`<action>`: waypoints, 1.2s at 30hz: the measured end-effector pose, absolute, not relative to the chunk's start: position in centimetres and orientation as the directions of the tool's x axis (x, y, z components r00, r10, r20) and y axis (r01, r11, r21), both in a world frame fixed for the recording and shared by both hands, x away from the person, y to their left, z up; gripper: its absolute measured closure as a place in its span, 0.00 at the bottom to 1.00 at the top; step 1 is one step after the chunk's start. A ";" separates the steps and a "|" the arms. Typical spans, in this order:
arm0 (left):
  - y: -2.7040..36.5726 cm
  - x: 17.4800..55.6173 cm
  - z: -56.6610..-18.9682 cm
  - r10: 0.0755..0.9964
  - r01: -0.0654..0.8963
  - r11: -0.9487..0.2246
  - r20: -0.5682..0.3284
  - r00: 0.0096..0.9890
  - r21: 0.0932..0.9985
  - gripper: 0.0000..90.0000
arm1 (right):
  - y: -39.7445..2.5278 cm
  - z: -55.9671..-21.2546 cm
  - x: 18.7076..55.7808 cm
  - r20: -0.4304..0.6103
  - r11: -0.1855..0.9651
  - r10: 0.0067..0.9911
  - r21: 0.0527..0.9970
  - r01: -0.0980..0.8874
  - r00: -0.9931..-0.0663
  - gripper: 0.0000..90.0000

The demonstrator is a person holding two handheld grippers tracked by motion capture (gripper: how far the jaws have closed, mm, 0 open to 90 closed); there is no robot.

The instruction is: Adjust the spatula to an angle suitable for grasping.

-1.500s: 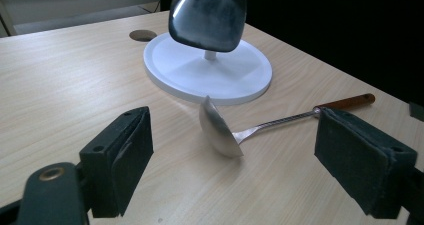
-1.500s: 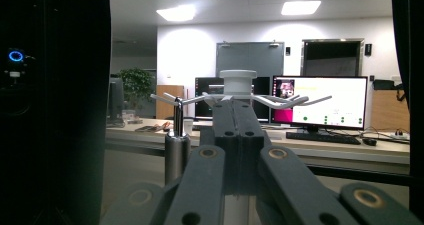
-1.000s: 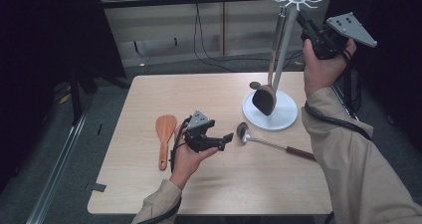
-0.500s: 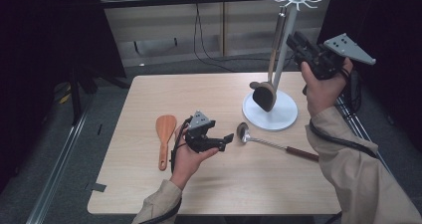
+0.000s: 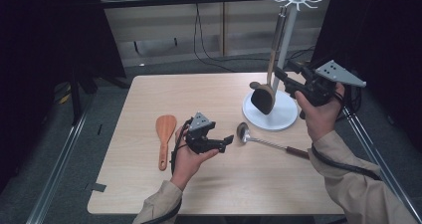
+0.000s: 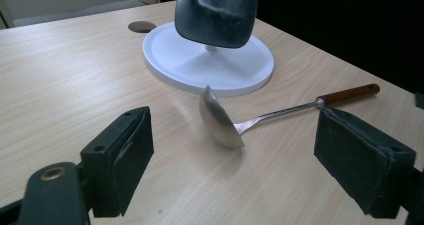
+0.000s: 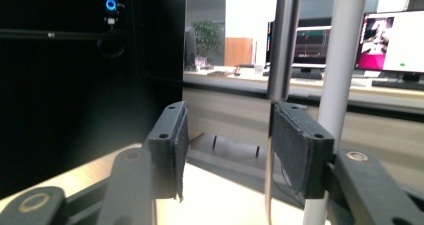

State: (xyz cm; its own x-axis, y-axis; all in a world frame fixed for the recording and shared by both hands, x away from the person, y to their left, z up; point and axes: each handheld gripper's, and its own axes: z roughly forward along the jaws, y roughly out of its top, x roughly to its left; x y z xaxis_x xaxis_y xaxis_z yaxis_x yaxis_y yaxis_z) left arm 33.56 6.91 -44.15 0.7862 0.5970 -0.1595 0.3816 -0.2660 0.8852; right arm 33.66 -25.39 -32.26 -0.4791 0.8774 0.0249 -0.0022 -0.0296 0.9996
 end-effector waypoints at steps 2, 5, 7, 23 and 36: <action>7.0 33.5 -44.2 0.600 0.382 -0.271 -0.155 0.785 0.884 0.17 | -25.4 -32.8 33.4 0.033 -0.032 0.875 0.999 0.011 -0.483 0.50; 7.0 33.5 -44.2 0.602 0.380 -0.274 -0.151 0.784 0.884 0.17 | -25.6 -33.7 33.1 0.043 -0.031 0.870 0.999 0.033 -0.492 0.47; 7.0 33.4 -44.2 0.601 0.382 -0.271 -0.155 0.784 0.884 0.17 | -25.7 -34.2 32.9 0.050 -0.034 0.869 0.999 0.040 -0.493 0.44; 6.9 33.2 -44.7 0.606 0.391 -0.280 -0.154 0.781 0.877 0.17 | -26.4 -38.8 31.5 0.112 -0.042 0.860 0.988 0.148 -0.498 0.35; 6.8 33.2 -45.1 0.605 0.396 -0.286 -0.157 0.781 0.872 0.17 | -26.1 -42.7 31.0 0.114 0.007 0.845 0.974 0.224 -0.522 0.32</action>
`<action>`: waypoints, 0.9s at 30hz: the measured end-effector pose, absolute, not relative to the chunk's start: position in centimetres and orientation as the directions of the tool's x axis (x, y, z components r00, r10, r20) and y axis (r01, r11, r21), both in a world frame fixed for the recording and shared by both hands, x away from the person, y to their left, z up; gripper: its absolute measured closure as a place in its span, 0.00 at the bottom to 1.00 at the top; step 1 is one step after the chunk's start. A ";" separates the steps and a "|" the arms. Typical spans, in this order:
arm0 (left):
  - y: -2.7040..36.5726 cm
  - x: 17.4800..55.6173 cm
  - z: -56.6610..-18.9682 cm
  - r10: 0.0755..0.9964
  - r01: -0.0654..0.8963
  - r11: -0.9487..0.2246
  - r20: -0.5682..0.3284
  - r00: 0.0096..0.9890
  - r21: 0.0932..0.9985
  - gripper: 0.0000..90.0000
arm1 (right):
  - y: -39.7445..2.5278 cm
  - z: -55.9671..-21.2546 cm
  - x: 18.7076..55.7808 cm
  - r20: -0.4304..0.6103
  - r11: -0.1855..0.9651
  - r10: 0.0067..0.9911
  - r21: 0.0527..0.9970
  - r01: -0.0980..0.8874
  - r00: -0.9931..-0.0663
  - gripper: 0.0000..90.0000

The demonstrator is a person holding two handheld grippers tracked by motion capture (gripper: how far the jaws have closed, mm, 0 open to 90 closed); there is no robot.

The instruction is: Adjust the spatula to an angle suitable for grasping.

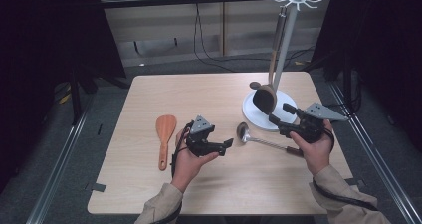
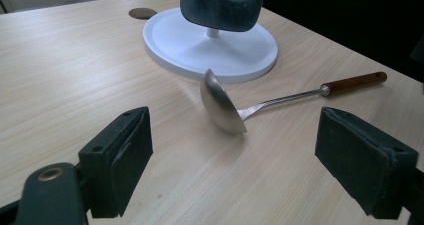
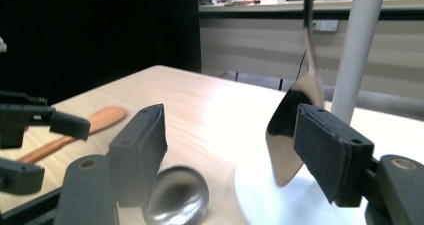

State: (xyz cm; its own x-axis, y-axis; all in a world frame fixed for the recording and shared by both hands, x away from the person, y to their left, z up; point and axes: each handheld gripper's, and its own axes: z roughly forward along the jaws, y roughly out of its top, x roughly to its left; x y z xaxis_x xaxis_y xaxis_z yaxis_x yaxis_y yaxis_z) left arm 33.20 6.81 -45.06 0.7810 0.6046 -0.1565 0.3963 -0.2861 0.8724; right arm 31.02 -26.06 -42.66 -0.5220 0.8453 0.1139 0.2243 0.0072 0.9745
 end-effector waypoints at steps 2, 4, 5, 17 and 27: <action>6.8 33.2 -45.1 0.604 0.398 -0.287 -0.158 0.781 0.872 0.17 | -26.0 -43.2 31.0 0.106 0.027 0.847 0.970 0.242 -0.521 0.32; 6.8 33.2 -45.1 0.604 0.396 -0.291 -0.154 0.782 0.871 0.17 | -26.0 -43.7 31.1 0.102 0.048 0.839 0.965 0.259 -0.535 0.31; 6.8 33.2 -45.1 0.605 0.398 -0.289 -0.156 0.781 0.871 0.17 | -25.9 -44.0 31.1 0.095 0.061 0.837 0.962 0.265 -0.539 0.31; 6.9 33.1 -45.3 0.609 0.408 -0.289 -0.162 0.776 0.866 0.17 | -25.0 -46.4 31.8 0.100 0.199 0.796 0.888 0.415 -0.596 0.36; 7.2 33.1 -45.4 0.614 0.419 -0.286 -0.171 0.770 0.862 0.17 | -25.1 -48.3 32.4 0.123 0.282 0.775 0.811 0.512 -0.620 0.46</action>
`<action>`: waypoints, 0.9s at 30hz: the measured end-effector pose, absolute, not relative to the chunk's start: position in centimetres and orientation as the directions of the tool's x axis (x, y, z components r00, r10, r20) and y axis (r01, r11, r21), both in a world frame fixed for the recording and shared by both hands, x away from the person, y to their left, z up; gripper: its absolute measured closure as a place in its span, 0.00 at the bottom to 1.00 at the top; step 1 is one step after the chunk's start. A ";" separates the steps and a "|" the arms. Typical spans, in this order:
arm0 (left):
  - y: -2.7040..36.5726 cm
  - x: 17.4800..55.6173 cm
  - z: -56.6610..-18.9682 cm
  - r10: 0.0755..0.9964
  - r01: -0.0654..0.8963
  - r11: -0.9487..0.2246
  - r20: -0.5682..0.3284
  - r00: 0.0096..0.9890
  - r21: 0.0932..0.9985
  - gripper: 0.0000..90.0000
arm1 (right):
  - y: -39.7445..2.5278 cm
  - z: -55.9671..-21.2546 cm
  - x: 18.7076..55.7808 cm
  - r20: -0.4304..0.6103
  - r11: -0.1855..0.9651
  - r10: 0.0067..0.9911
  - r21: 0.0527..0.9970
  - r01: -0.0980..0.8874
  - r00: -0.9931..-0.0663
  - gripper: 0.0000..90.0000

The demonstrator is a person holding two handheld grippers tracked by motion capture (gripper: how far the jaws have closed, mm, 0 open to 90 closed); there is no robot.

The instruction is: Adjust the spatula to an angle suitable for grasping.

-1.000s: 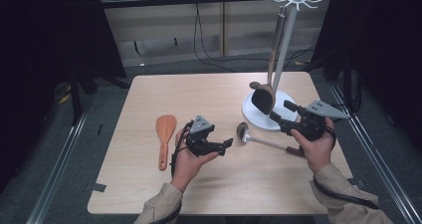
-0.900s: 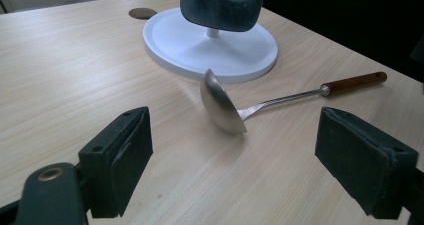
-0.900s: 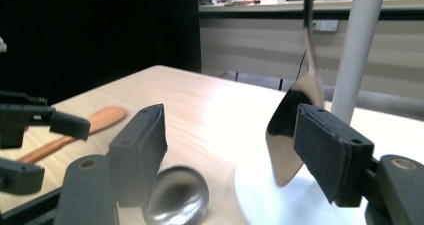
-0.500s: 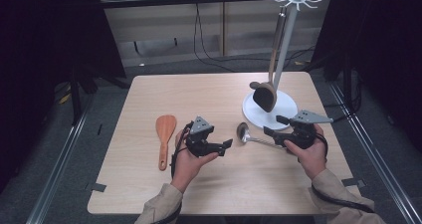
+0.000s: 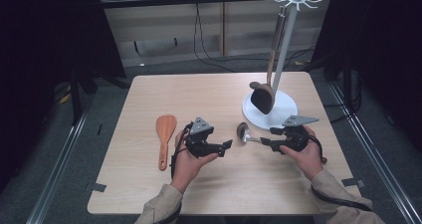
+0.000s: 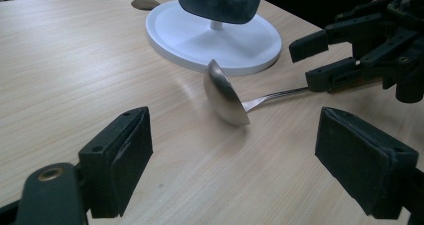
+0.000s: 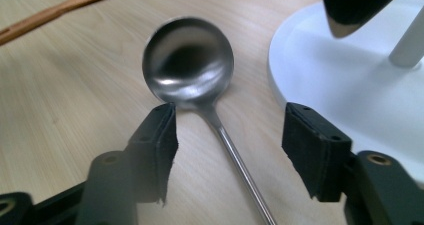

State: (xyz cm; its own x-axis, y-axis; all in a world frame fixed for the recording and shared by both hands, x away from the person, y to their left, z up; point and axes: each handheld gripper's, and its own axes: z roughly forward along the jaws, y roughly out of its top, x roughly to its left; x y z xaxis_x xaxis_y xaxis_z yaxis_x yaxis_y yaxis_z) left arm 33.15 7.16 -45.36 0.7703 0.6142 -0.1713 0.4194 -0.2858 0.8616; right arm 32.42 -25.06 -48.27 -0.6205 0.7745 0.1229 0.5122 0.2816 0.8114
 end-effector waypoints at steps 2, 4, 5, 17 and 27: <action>7.2 33.1 -45.4 0.618 0.421 -0.289 -0.169 0.768 0.859 0.17 | -25.0 -48.4 32.5 0.125 0.291 0.770 0.804 0.518 -0.626 0.50; 7.3 33.0 -45.4 0.621 0.424 -0.289 -0.169 0.765 0.858 0.17 | -24.9 -48.6 32.7 0.118 0.313 0.763 0.792 0.524 -0.635 0.54; 7.3 33.0 -45.5 0.616 0.423 -0.287 -0.172 0.769 0.859 0.17 | -24.8 -48.8 32.7 0.119 0.320 0.764 0.783 0.533 -0.634 0.55; 8.5 32.7 -45.5 0.639 0.428 -0.284 -0.163 0.752 0.858 0.17 | -23.5 -49.9 33.7 0.118 0.385 0.743 0.730 0.565 -0.658 0.67; 8.5 32.7 -45.5 0.643 0.431 -0.277 -0.168 0.748 0.859 0.17 | -23.5 -50.3 33.9 0.116 0.400 0.732 0.725 0.561 -0.671 0.74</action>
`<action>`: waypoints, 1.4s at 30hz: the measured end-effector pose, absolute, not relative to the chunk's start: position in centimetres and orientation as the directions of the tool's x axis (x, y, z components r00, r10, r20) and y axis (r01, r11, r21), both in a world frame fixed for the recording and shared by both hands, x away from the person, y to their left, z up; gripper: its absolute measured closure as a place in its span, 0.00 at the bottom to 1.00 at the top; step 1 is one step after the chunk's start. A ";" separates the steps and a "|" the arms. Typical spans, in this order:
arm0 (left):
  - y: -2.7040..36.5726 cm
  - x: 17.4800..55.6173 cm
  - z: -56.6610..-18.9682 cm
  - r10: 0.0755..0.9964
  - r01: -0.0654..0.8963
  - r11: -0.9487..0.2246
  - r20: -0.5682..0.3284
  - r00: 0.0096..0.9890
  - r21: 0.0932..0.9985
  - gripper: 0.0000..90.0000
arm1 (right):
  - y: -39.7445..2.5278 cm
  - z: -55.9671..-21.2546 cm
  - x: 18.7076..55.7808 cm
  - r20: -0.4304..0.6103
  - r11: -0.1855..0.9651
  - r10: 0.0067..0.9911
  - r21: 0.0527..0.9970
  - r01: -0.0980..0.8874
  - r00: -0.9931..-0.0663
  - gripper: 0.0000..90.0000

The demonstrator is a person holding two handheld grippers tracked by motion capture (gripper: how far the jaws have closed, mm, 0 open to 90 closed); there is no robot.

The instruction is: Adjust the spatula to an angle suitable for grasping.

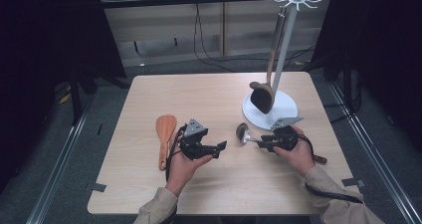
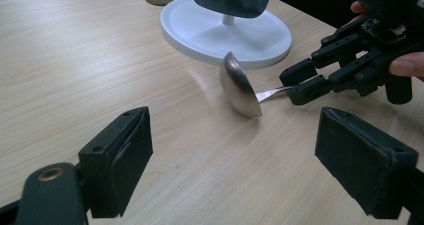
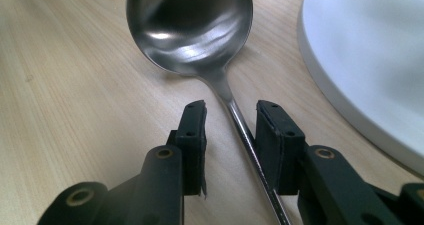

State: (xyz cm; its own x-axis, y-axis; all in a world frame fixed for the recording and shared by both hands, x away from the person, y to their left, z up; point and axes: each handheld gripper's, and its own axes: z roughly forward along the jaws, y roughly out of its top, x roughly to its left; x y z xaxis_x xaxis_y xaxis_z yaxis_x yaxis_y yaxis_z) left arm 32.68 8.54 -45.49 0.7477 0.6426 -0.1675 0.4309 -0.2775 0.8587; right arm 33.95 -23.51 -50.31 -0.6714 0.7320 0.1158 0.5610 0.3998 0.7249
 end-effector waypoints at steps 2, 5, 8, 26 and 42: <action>8.6 32.8 -45.5 0.642 0.429 -0.280 -0.165 0.749 0.859 0.17 | -23.5 -50.4 34.0 0.107 0.406 0.731 0.725 0.556 -0.673 0.74; 8.5 32.8 -45.5 0.640 0.427 -0.279 -0.165 0.750 0.860 0.17 | -23.5 -50.5 33.9 0.108 0.416 0.723 0.721 0.555 -0.682 0.77; 8.5 32.8 -45.5 0.635 0.426 -0.280 -0.167 0.754 0.860 0.17 | -23.2 -50.5 33.8 0.083 0.442 0.717 0.714 0.543 -0.692 0.84; 8.7 32.8 -45.3 0.639 0.433 -0.264 -0.179 0.748 0.862 0.20 | -19.8 -49.9 32.6 0.078 0.549 0.581 0.697 0.461 -0.810 0.94; 8.8 33.1 -45.6 0.643 0.481 -0.248 -0.229 0.731 0.841 0.44 | -18.3 -49.4 31.4 0.096 0.525 0.560 0.728 0.442 -0.823 0.74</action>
State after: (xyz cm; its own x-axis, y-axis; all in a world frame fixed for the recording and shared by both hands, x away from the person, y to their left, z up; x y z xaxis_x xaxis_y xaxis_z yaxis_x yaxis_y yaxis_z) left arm 33.14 8.80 -45.63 0.7309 0.6429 -0.2291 0.4813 -0.2475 0.8409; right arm 31.44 -18.29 -49.42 -0.8229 0.5600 0.0958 0.4418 0.5248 0.7276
